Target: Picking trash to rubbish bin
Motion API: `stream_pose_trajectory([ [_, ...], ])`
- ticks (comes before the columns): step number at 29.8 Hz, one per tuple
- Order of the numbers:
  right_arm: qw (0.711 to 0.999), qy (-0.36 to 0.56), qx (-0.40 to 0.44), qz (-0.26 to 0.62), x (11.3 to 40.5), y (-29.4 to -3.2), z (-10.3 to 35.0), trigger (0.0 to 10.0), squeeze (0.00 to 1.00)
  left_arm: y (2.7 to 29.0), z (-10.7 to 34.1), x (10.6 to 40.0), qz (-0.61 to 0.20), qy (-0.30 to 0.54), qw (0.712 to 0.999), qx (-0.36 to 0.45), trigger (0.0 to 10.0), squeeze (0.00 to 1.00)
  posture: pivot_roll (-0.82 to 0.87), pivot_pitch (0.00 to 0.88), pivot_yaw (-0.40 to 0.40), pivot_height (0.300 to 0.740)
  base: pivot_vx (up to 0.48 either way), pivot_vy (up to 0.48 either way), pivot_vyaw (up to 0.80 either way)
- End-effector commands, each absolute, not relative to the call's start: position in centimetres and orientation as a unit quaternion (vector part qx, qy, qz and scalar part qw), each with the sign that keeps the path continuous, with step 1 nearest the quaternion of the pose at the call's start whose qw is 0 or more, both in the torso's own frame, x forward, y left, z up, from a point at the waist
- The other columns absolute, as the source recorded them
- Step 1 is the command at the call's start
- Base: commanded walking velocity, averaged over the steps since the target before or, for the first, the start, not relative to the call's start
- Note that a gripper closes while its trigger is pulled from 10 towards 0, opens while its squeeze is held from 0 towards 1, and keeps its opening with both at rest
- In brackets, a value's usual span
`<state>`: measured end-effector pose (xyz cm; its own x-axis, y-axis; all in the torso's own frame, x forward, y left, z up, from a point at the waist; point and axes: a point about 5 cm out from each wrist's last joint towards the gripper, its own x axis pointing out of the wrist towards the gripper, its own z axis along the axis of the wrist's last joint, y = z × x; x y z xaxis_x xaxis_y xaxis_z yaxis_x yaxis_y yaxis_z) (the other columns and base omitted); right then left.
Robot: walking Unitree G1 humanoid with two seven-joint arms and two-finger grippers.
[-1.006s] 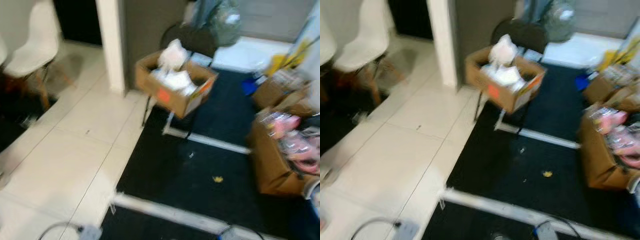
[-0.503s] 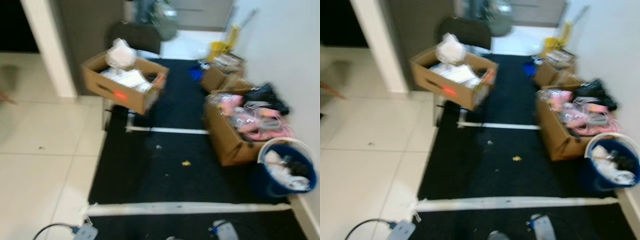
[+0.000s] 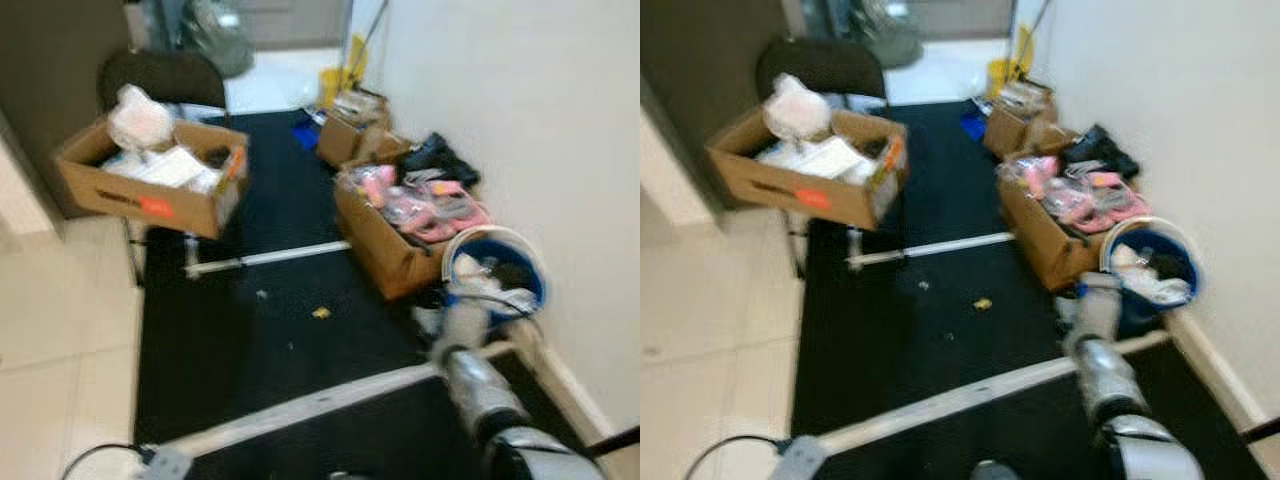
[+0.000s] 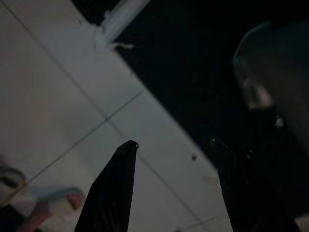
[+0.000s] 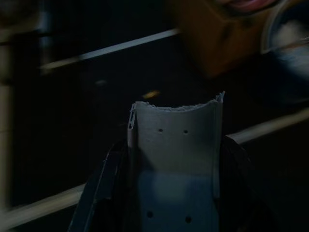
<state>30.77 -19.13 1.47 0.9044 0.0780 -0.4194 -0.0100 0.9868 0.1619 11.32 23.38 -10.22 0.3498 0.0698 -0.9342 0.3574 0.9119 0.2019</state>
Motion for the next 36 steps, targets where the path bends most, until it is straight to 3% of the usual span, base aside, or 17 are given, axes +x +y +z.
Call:
stream_pose_trajectory([
  [1, 0.974, 0.197, 0.097, 0.058, 31.5, -18.0, 2.3, 10.0, 0.00, 23.3, -10.3, 11.2, -0.089, 0.566, 0.798, 0.188, 10.0, 0.00, 0.02, 0.064, 0.021, 0.740, 0.000, 0.000, 0.00],
  [2, 0.969, 0.161, 0.106, 0.157, 32.6, -14.7, 3.9, 10.0, 0.00, 23.4, -10.3, 11.1, -0.083, 0.567, 0.799, 0.183, 10.0, 0.00, 0.03, 0.061, 0.018, 0.740, 0.000, 0.000, 0.00],
  [7, 0.947, 0.132, 0.097, 0.277, 32.6, -10.4, 5.0, 10.0, 0.00, 23.4, -10.3, 11.0, -0.072, 0.569, 0.800, 0.177, 10.0, 0.00, 0.04, 0.062, 0.015, 0.740, 0.279, 0.000, 0.00],
  [13, 0.941, 0.125, 0.105, 0.295, 32.5, -9.6, 5.2, 10.0, 0.00, 23.3, -10.4, 10.9, -0.069, 0.571, 0.799, 0.175, 10.0, 0.00, 0.05, 0.060, 0.011, 0.740, 0.451, 0.000, 0.00],
  [36, 0.942, 0.129, 0.119, 0.287, 32.5, -10.2, 5.1, 10.0, 0.00, 23.4, -10.3, 11.0, -0.070, 0.573, 0.799, 0.170, 10.0, 0.00, 0.05, 0.065, 0.019, 0.740, 0.480, 0.000, 0.00],
])
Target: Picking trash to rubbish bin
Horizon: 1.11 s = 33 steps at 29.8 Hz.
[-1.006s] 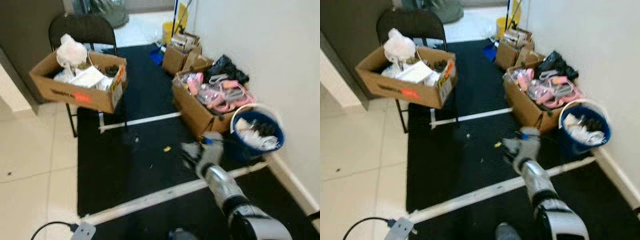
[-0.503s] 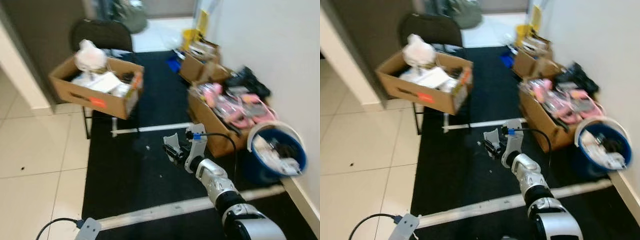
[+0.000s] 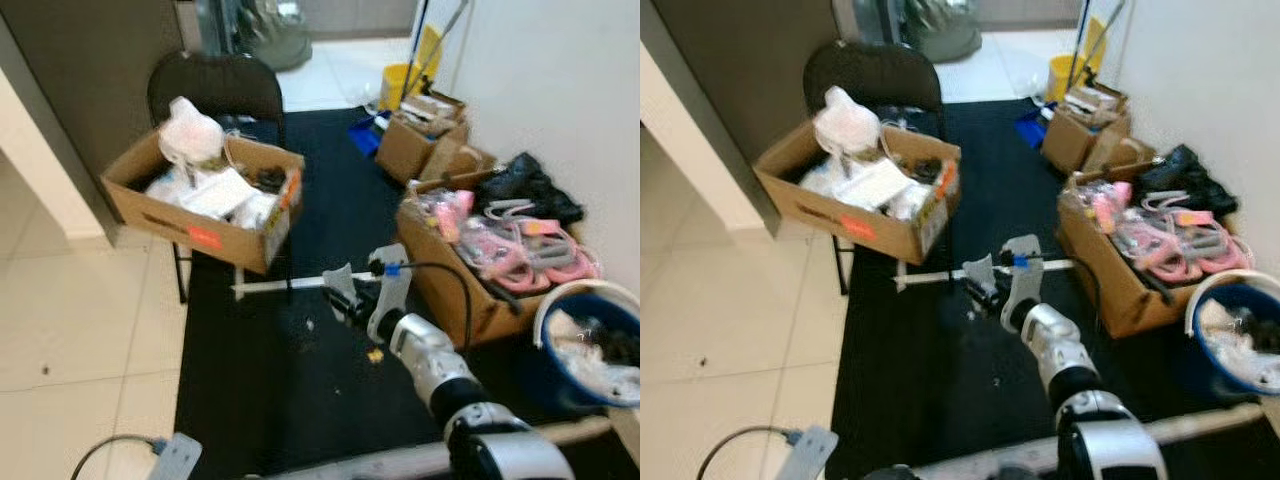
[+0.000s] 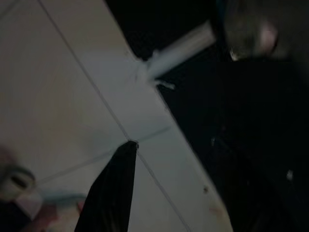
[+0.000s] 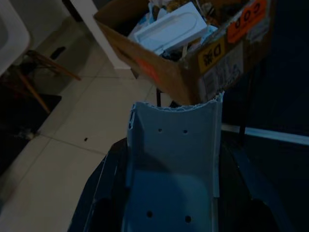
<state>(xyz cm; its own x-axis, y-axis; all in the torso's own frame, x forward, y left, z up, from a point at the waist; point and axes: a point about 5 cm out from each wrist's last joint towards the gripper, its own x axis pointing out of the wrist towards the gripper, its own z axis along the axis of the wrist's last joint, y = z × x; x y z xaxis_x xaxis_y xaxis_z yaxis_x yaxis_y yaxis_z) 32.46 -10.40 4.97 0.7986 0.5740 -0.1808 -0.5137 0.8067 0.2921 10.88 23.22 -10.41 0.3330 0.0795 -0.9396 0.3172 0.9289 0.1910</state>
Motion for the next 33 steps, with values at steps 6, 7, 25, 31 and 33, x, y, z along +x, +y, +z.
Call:
stream_pose_trajectory([
  [6, 0.942, 0.126, 0.123, 0.287, 32.6, -10.0, 5.3, 10.0, 0.00, 23.5, -10.3, 11.1, -0.068, 0.572, 0.799, 0.170, 10.0, 0.00, 0.06, 0.064, 0.019, 0.740, 0.480, 0.000, 0.00],
  [7, 0.941, 0.121, 0.126, 0.291, 32.8, -9.8, 5.5, 10.0, 0.00, 23.5, -10.3, 11.1, -0.068, 0.572, 0.799, 0.170, 10.0, 0.00, 0.06, 0.062, 0.020, 0.740, 0.480, 0.000, 0.00],
  [25, 0.899, 0.052, 0.122, 0.416, 32.3, -3.6, 8.9, 10.0, 0.00, 23.4, -10.3, 11.3, -0.068, 0.570, 0.801, 0.167, 10.0, 0.00, 0.06, 0.056, 0.014, 0.740, 0.480, 0.000, 0.00],
  [31, 0.909, 0.059, 0.096, 0.401, 32.6, -3.9, 8.7, 10.0, 0.00, 23.3, -10.3, 11.3, -0.068, 0.570, 0.802, 0.165, 10.0, 0.00, 0.06, 0.055, 0.008, 0.740, 0.480, 0.000, 0.00],
  [33, 0.914, 0.066, 0.081, 0.392, 32.7, -4.3, 8.5, 10.0, 0.00, 23.3, -10.3, 11.3, -0.068, 0.570, 0.802, 0.165, 10.0, 0.00, 0.06, 0.055, 0.008, 0.740, 0.480, 0.000, 0.00],
])
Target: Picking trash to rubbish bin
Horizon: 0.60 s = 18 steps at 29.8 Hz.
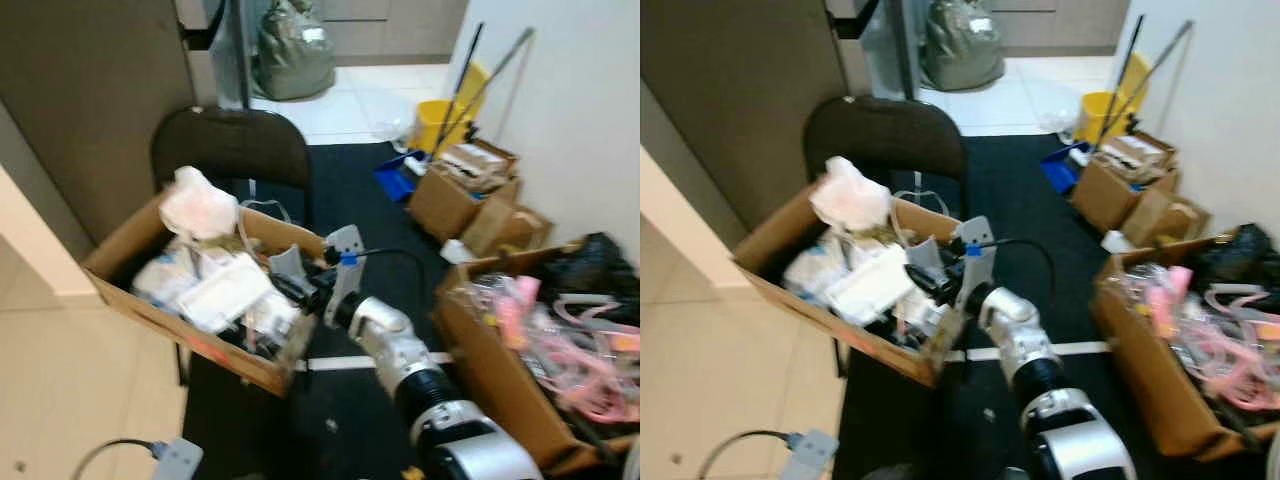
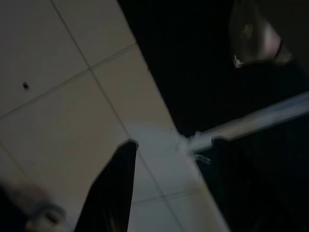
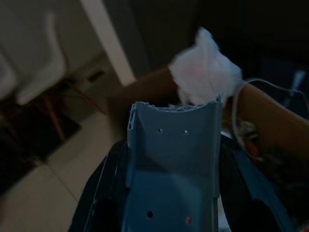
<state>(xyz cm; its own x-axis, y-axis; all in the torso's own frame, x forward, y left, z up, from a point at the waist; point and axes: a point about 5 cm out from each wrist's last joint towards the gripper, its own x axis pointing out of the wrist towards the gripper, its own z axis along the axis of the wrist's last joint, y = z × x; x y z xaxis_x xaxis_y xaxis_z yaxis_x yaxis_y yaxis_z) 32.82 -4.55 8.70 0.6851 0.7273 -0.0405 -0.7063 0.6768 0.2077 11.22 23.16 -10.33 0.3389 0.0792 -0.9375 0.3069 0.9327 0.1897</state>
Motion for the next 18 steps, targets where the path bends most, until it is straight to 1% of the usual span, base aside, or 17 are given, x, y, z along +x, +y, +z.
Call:
stream_pose_trajectory([
  [1, 0.916, 0.070, 0.071, 0.388, 32.7, -4.6, 8.3, 10.0, 0.00, 23.3, -10.3, 11.3, -0.068, 0.570, 0.802, 0.165, 10.0, 0.00, 0.06, 0.055, 0.008, 0.740, 0.480, 0.000, 0.00],
  [4, 0.922, 0.087, 0.028, 0.376, 32.6, -5.1, 7.7, 10.0, 0.00, 23.2, -10.3, 11.3, -0.068, 0.571, 0.802, 0.165, 10.0, 0.00, 0.06, 0.060, 0.003, 0.740, 0.480, 0.000, 0.00],
  [11, 0.918, 0.097, 0.020, 0.385, 32.2, -4.7, 7.2, 10.0, 0.00, 23.2, -10.3, 11.2, -0.065, 0.572, 0.801, 0.164, 10.0, 0.00, 0.06, 0.061, -0.002, 0.740, 0.472, 0.000, 0.00],
  [15, 0.905, 0.095, 0.029, 0.414, 31.7, -3.5, 7.3, 10.0, 0.00, 23.3, -10.4, 11.0, -0.054, 0.574, 0.801, 0.160, 10.0, 0.00, 0.06, 0.060, -0.005, 0.740, 0.000, 0.000, 0.00],
  [17, 0.903, 0.095, 0.030, 0.417, 31.7, -3.4, 7.4, 10.0, 0.00, 23.3, -10.4, 11.0, -0.054, 0.574, 0.801, 0.160, 10.0, 0.00, 0.06, 0.060, -0.005, 0.740, 0.000, 0.000, 0.00],
  [18, 0.890, 0.095, 0.028, 0.445, 31.2, -2.9, 7.2, 10.0, 1.00, 23.3, -10.4, 11.0, -0.054, 0.574, 0.801, 0.160, 10.0, 0.00, 0.06, 0.060, -0.005, 0.740, 0.000, 0.000, 0.00],
])
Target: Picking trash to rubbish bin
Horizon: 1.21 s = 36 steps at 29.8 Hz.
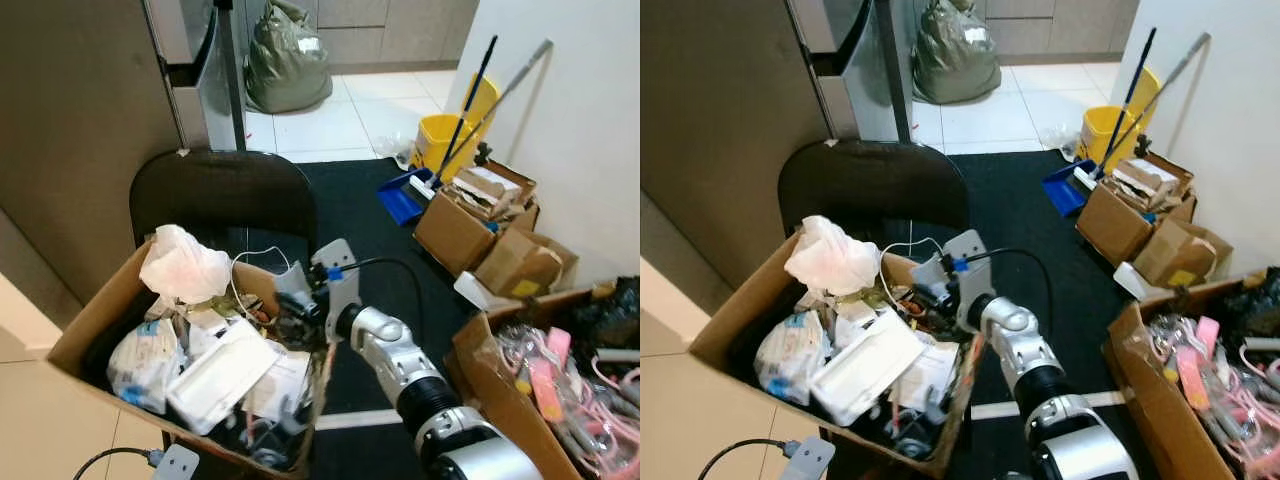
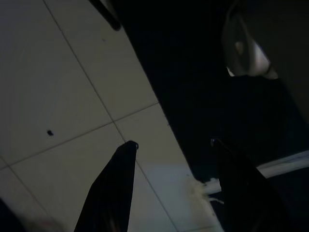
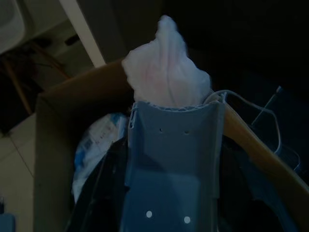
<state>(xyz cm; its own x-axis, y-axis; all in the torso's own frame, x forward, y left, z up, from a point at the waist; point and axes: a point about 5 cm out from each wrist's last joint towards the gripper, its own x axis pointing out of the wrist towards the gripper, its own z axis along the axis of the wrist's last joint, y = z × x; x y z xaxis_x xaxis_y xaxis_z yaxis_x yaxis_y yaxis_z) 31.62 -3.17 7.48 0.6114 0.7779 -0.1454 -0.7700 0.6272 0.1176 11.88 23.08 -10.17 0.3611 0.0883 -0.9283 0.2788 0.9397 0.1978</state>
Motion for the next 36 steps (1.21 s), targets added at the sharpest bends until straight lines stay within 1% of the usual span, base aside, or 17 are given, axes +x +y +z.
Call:
stream_pose_trajectory([
  [1, 0.890, 0.095, 0.028, 0.445, 31.2, -2.9, 7.2, 10.0, 1.00, 23.3, -10.4, 11.0, -0.054, 0.574, 0.801, 0.160, 10.0, 0.00, 0.06, 0.060, -0.005, 0.740, 0.000, 0.000, 0.00],
  [4, 0.874, 0.098, 0.032, 0.476, 30.4, -2.5, 7.0, 10.0, 1.00, 23.3, -10.4, 11.0, -0.054, 0.575, 0.801, 0.160, 10.0, 0.00, 0.07, 0.056, -0.006, 0.740, 0.000, 0.000, 0.00],
  [7, 0.865, 0.104, 0.026, 0.490, 30.1, -2.6, 6.7, 10.0, 1.00, 23.3, -10.4, 10.9, -0.055, 0.576, 0.800, 0.160, 10.0, 0.00, 0.07, 0.056, -0.006, 0.740, 0.000, 0.000, 0.00],
  [11, 0.881, 0.106, 0.024, 0.461, 30.7, -3.5, 6.7, 10.0, 1.00, 23.3, -10.4, 10.9, -0.056, 0.576, 0.799, 0.160, 10.0, 0.00, 0.06, 0.059, -0.003, 0.740, 0.000, 0.000, 0.00],
  [12, 0.881, 0.106, 0.024, 0.461, 30.7, -3.5, 6.7, 10.0, 1.00, 23.3, -10.4, 10.9, -0.056, 0.576, 0.799, 0.160, 10.0, 0.00, 0.06, 0.059, -0.003, 0.740, 0.000, 0.000, 0.00],
  [13, 0.887, 0.106, 0.029, 0.448, 31.0, -3.9, 6.8, 10.0, 0.73, 23.3, -10.4, 10.9, -0.057, 0.576, 0.800, 0.159, 10.0, 0.00, 0.06, 0.059, -0.003, 0.740, 0.000, 0.000, 0.00],
  [14, 0.895, 0.106, 0.039, 0.431, 31.4, -4.5, 6.9, 10.0, 0.00, 23.3, -10.4, 10.9, -0.057, 0.576, 0.800, 0.159, 10.0, 0.00, 0.06, 0.059, -0.003, 0.740, 0.000, 0.000, 0.00],
  [15, 0.895, 0.106, 0.039, 0.431, 31.4, -4.5, 6.9, 10.0, 0.00, 23.3, -10.4, 10.9, -0.057, 0.576, 0.800, 0.159, 10.0, 0.00, 0.06, 0.059, -0.003, 0.740, 0.000, 0.000, 0.00],
  [16, 0.904, 0.105, 0.057, 0.411, 31.9, -5.5, 7.1, 10.0, 0.00, 23.3, -10.4, 10.9, -0.056, 0.577, 0.800, 0.157, 10.0, 0.00, 0.06, 0.059, -0.003, 0.740, 0.000, 0.000, 0.00],
  [17, 0.905, 0.104, 0.063, 0.409, 32.0, -5.8, 7.2, 10.0, 0.00, 23.3, -10.4, 10.9, -0.056, 0.577, 0.800, 0.156, 10.0, 0.00, 0.06, 0.059, -0.003, 0.740, 0.000, 0.000, 0.00],
  [23, 0.900, 0.090, 0.112, 0.412, 32.3, -7.7, 8.0, 10.0, 0.00, 23.4, -10.4, 10.8, -0.053, 0.580, 0.798, 0.156, 10.0, 0.00, 0.05, 0.063, 0.004, 0.740, 0.000, 0.000, 0.00],
  [31, 0.885, 0.092, 0.131, 0.438, 31.7, -7.9, 7.9, 10.0, 0.00, 23.4, -10.4, 10.9, -0.056, 0.581, 0.796, 0.159, 10.0, 0.00, 0.05, 0.065, 0.008, 0.740, -0.344, 0.000, 0.00],
  [36, 0.887, 0.102, 0.133, 0.430, 31.6, -8.2, 7.6, 10.0, 0.00, 23.4, -10.4, 10.9, -0.058, 0.581, 0.796, 0.161, 10.0, 0.00, 0.05, 0.065, 0.008, 0.740, -0.401, 0.000, 0.00],
])
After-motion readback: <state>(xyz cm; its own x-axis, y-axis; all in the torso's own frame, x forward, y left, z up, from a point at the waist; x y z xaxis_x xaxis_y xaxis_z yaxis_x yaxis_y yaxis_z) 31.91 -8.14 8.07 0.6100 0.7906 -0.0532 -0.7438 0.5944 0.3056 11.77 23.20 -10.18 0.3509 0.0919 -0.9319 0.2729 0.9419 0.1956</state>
